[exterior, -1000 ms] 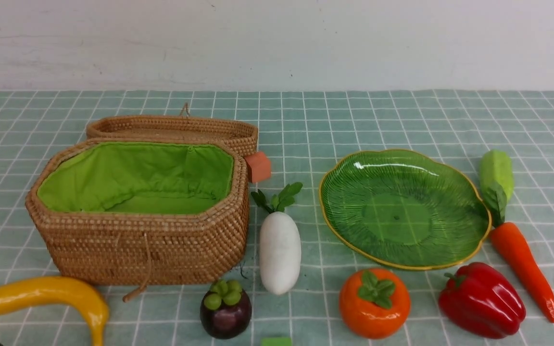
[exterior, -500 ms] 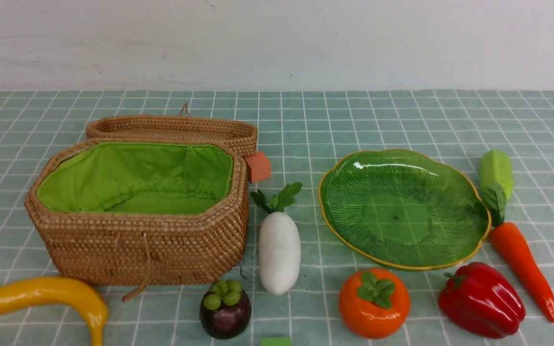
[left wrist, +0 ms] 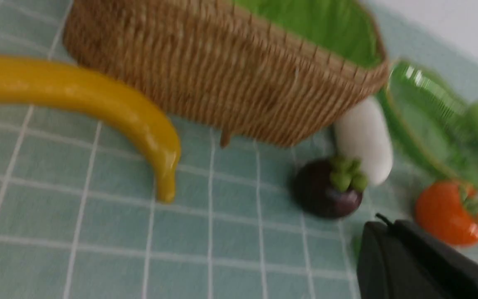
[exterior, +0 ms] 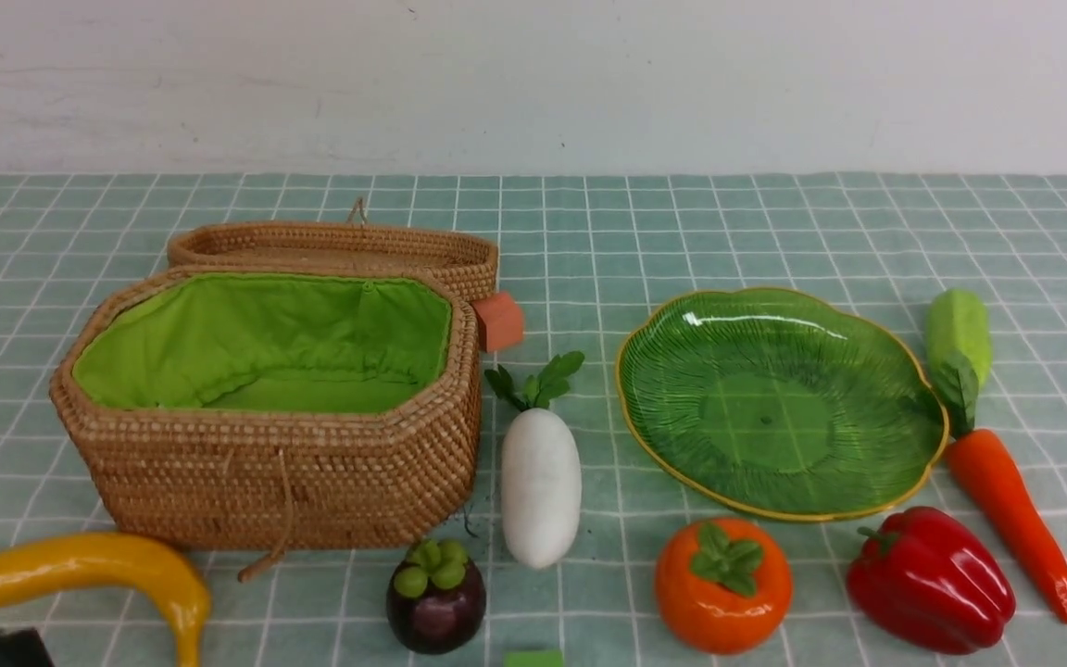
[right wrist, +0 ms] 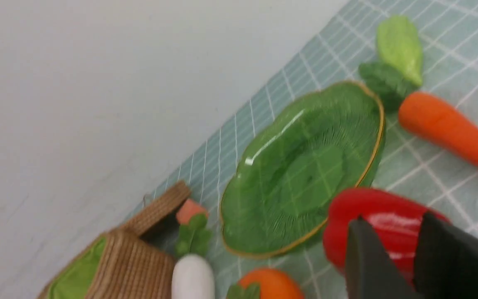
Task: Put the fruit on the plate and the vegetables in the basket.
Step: Use the left arm to grab a banana and put it into the right plate
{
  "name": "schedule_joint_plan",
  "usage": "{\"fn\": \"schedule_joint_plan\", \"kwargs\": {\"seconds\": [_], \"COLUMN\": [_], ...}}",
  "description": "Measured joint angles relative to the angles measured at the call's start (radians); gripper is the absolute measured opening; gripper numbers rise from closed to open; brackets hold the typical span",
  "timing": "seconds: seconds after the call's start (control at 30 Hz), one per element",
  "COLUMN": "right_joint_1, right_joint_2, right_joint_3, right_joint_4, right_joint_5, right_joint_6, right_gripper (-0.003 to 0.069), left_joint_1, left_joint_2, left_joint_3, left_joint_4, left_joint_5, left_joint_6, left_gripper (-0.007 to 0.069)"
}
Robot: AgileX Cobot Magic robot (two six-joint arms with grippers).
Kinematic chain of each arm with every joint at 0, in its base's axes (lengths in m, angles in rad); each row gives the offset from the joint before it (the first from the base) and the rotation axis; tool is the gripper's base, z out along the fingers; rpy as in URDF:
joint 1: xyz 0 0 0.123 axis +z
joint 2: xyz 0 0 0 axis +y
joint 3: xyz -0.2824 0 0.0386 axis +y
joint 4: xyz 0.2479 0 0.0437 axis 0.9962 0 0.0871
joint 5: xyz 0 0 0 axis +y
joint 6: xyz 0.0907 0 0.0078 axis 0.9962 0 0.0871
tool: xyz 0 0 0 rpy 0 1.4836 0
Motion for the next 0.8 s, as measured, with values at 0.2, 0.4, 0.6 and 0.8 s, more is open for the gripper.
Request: {"fn": "schedule_joint_plan", "kwargs": {"seconds": [0.2, 0.4, 0.6, 0.8], "right_joint_1": [0.118, 0.186, 0.198, 0.200], "right_joint_2": [0.121, 0.306, 0.423, 0.428], "right_joint_3": [-0.373, -0.682, -0.872, -0.877], "right_joint_4": [-0.004, -0.047, -0.073, -0.076], "right_joint_5": [0.465, 0.819, 0.955, 0.965], "right_joint_6": [-0.278, -0.470, -0.678, -0.697], "right_gripper": [-0.0006, -0.0018, -0.0018, -0.0013], "left_joint_1": [0.000, 0.000, 0.016, 0.146], "left_joint_2": [0.318, 0.493, 0.732, 0.827], "left_joint_3": [-0.182, -0.332, -0.559, -0.645], "left_joint_4": [0.028, 0.067, 0.180, 0.162], "left_joint_5": [0.211, 0.269, 0.363, 0.467], "left_joint_6": [0.143, 0.202, 0.249, 0.599], "left_gripper": [-0.0013, -0.0013, -0.0013, -0.0013]}}
